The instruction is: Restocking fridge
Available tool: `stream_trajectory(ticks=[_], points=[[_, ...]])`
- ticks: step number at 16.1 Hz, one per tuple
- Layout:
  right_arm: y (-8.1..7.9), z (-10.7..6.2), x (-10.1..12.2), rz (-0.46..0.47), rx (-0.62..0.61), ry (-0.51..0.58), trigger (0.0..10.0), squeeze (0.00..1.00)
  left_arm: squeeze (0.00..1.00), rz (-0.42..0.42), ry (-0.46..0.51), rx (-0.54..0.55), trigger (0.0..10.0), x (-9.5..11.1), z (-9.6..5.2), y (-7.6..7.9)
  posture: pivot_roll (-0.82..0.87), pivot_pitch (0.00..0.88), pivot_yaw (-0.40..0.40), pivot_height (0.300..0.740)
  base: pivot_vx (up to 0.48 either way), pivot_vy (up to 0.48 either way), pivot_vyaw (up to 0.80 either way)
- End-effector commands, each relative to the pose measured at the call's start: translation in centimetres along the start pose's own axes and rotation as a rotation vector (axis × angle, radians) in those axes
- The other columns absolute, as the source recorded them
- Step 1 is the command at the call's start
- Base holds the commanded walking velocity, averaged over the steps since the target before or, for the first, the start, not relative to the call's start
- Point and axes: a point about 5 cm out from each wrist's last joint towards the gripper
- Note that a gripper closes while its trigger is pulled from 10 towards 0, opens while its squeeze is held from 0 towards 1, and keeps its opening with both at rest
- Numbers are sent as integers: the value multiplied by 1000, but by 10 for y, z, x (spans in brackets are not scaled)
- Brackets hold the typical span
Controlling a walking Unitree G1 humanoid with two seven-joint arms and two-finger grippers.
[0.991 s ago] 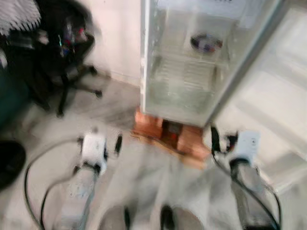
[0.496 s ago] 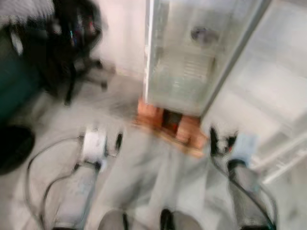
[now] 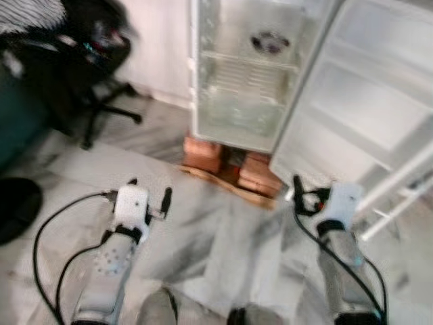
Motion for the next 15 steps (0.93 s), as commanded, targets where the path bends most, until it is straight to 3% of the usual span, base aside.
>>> stream_trajectory(ticks=[1, 11, 15], points=[[4, 0, 3, -11, -4, 13, 10000, 0, 0, 0, -5, -12, 10000, -2, -2, 3, 73, 133, -26, 740, 0, -446, 0], [3, 2, 5, -18, 2, 23, 10000, 0, 0, 4, -5, -17, 10000, -2, -1, 6, 70, 139, -28, 740, 0, -393, 0], [3, 3, 6, -8, 3, 29, 10000, 0, 0, 15, -19, -13, 10000, -6, -5, 0, 73, 140, -26, 740, 0, -379, 0]])
Point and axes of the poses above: a point about 5 cm out from each wrist's last joint towards the gripper, its own z axis pointing out of the wrist towards the gripper, its own x axis along the axis of the wrist's last joint, y = z × x, and after that the axes turned 9 degrees about z, right-handed
